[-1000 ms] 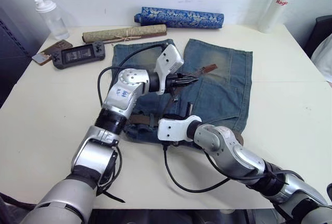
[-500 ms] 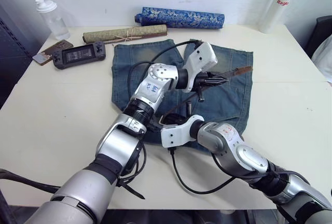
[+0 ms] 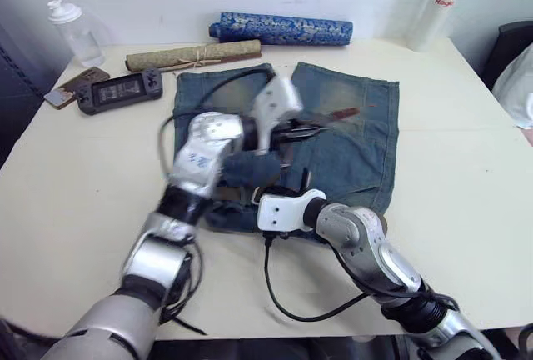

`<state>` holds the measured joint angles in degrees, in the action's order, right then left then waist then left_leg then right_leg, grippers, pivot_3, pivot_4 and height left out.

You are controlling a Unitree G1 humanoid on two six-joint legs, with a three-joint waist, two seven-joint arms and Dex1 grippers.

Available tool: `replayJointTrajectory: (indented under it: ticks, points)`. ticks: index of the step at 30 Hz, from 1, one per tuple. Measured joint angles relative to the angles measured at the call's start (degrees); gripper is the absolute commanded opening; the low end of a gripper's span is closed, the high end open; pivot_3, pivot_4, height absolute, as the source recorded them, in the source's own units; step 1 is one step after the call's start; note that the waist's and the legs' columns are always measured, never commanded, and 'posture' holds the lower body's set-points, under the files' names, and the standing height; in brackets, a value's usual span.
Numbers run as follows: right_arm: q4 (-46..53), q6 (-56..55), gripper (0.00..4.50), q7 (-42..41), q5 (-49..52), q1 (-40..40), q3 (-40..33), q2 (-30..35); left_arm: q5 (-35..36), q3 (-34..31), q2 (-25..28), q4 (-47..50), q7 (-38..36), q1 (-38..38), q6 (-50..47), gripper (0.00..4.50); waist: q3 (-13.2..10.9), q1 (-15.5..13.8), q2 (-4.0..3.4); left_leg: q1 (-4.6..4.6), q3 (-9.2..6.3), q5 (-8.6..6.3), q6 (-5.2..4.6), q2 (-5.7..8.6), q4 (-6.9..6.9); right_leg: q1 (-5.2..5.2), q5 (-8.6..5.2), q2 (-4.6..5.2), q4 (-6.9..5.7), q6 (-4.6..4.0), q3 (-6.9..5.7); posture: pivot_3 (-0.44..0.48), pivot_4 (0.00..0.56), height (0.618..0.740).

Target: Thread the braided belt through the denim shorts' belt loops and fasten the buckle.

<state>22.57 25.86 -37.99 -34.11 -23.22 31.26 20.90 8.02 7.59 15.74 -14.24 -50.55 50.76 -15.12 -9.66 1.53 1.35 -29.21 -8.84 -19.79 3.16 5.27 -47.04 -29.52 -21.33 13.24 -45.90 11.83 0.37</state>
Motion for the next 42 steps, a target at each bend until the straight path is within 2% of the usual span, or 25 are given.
replayJointTrajectory:
  ticks: [3,5,9,13,19,42]
  points:
    - [1.6,5.7,0.07,-0.6,4.0,1.6,-5.4,-2.4,1.9,-4.7,6.6,10.7,0.9,-9.9,-5.4,0.0,0.0,-0.6,0.01,-0.05,-0.15,-0.01,-0.01,0.07,-0.02,-0.01,0.0,0.01,-0.02,-0.02,-0.02,0.0,0.15,0.637]
    - [1.8,7.5,0.07,-0.8,5.1,1.8,-6.8,-2.8,2.5,-5.6,7.7,13.0,1.2,-11.7,-6.6,0.0,0.0,-1.5,0.03,-0.07,-0.18,-0.03,-0.05,0.1,-0.05,0.02,0.01,0.01,-0.02,-0.02,-0.03,0.0,0.15,0.637]
    - [3.1,13.4,0.07,-1.8,8.6,2.1,-10.3,-4.5,3.0,-7.8,11.8,19.3,2.1,-18.1,-7.1,0.0,0.0,-1.5,0.01,-0.07,-0.16,-0.08,-0.12,0.07,-0.03,-0.03,0.0,0.0,-0.04,-0.04,0.0,0.0,0.15,0.637]
    - [5.8,18.6,0.07,-3.0,11.8,2.3,-13.6,-5.0,2.9,-9.1,13.5,20.1,3.0,-22.9,-7.2,0.0,0.0,-1.3,-0.02,-0.1,-0.18,-0.09,-0.11,0.0,-0.02,-0.13,-0.05,-0.06,-0.13,-0.13,-0.02,0.0,0.15,0.637]
    - [12.8,25.4,0.07,-5.8,18.2,2.0,-13.5,-4.7,2.9,-12.2,18.9,20.8,3.5,-28.1,-4.1,0.0,-0.1,-1.3,-0.05,-0.1,-0.15,-0.14,-0.13,-0.02,-0.01,-0.13,-0.06,-0.06,-0.1,-0.15,-0.01,0.0,0.15,0.637]
    - [8.6,28.4,0.07,0.2,22.4,-2.6,-7.1,-5.6,3.2,-12.2,19.5,21.4,4.7,-29.7,-2.1,0.0,-0.1,-1.2,-0.06,-0.1,-0.16,-0.14,-0.13,-0.03,-0.01,-0.15,-0.06,-0.05,-0.13,-0.16,-0.02,0.0,0.15,0.637]
